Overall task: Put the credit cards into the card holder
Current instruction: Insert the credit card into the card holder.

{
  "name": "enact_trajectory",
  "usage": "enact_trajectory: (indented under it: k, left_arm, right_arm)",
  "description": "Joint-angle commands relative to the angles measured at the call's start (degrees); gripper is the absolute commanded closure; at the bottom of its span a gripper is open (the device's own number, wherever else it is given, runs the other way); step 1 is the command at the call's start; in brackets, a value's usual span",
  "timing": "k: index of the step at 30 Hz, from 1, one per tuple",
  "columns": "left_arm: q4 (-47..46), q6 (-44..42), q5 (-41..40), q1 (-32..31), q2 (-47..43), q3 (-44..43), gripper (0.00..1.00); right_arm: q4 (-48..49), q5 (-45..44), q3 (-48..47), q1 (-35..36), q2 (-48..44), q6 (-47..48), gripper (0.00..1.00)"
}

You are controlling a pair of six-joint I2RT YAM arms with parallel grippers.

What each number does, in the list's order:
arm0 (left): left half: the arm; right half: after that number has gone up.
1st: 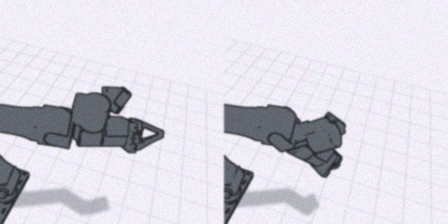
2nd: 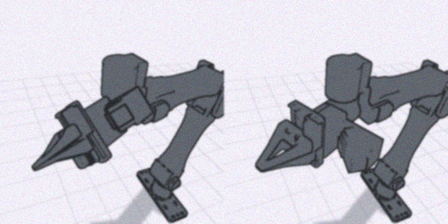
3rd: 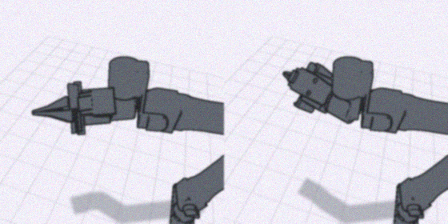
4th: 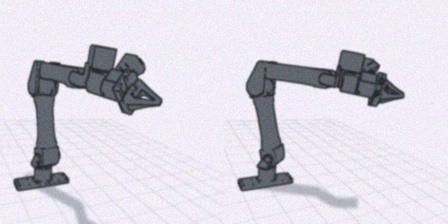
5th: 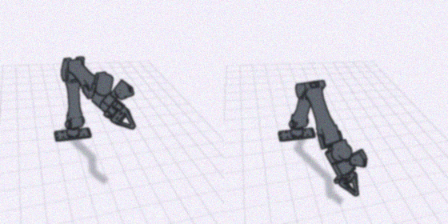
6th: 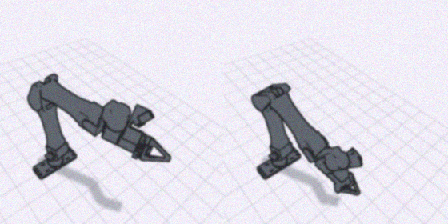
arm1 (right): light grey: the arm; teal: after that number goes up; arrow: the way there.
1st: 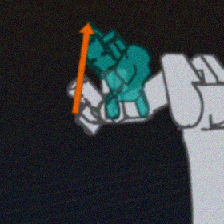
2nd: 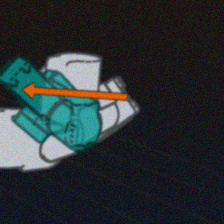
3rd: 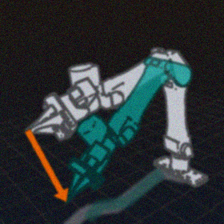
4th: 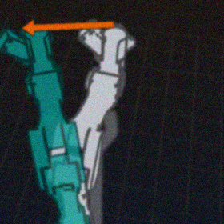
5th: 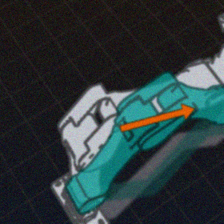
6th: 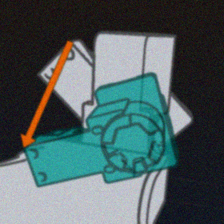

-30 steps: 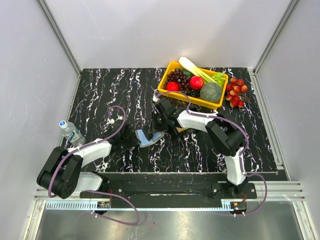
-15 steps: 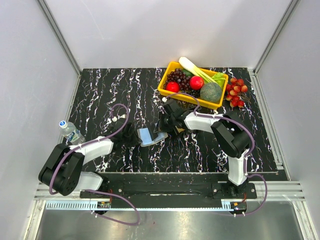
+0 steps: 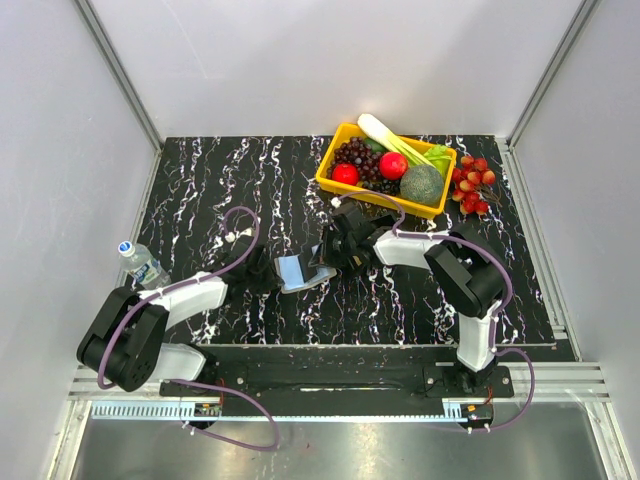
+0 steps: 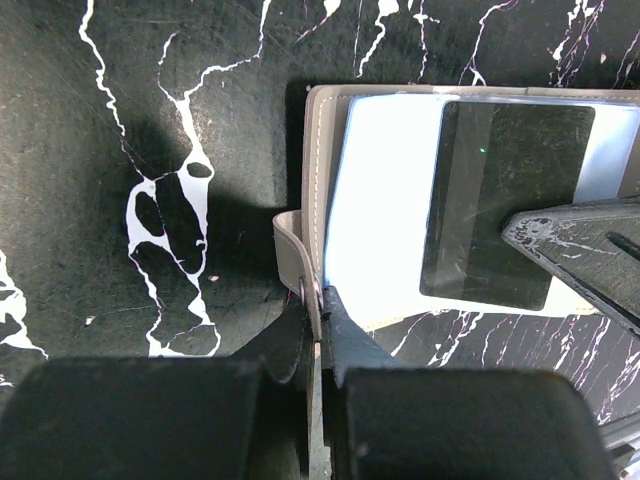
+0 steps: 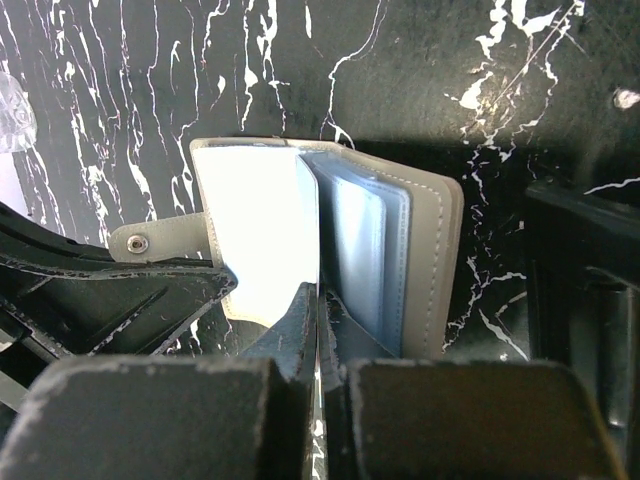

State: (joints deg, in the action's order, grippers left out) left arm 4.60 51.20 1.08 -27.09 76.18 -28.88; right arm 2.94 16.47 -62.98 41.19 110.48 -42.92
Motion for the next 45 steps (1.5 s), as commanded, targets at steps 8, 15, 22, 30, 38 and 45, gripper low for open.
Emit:
enact_trajectory:
  k: [8,15,22,30,38,45]
  left_arm:
    - [3.0,-1.9,-3.1,-0.1,0.9,-1.9,1.00]
    - [2.6,-2.0,-2.6,-0.1,1.3,-2.1,1.00]
    - [2.3,-2.0,-2.0,0.0,1.6,-1.9,1.00]
    - [1.6,-1.9,-1.5,-0.2,2.3,-1.9,1.00]
    - [1.5,-1.0,-2.1,-0.2,2.3,-1.7,1.00]
    - [1.6,-1.0,-2.0,-0.3,2.5,-1.7,1.00]
  right_arm:
    - [-1.6,0.9,0.5,-0.3,0.8,1.1,1.00]
    - [-0.2,4.4,1.0,-0.3,3.9,-0.7,1.00]
    - [0.7,5.4,0.9,-0.4,5.4,-1.5,1.00]
    - [0.6,7.6,0.2,-0.1,5.8,-1.2,1.00]
    - [-0.3,13.1,0.9,0.2,4.6,-0.4,1.00]
    - [-0.7,12.7,0.1,0.3,5.3,0.0,1.00]
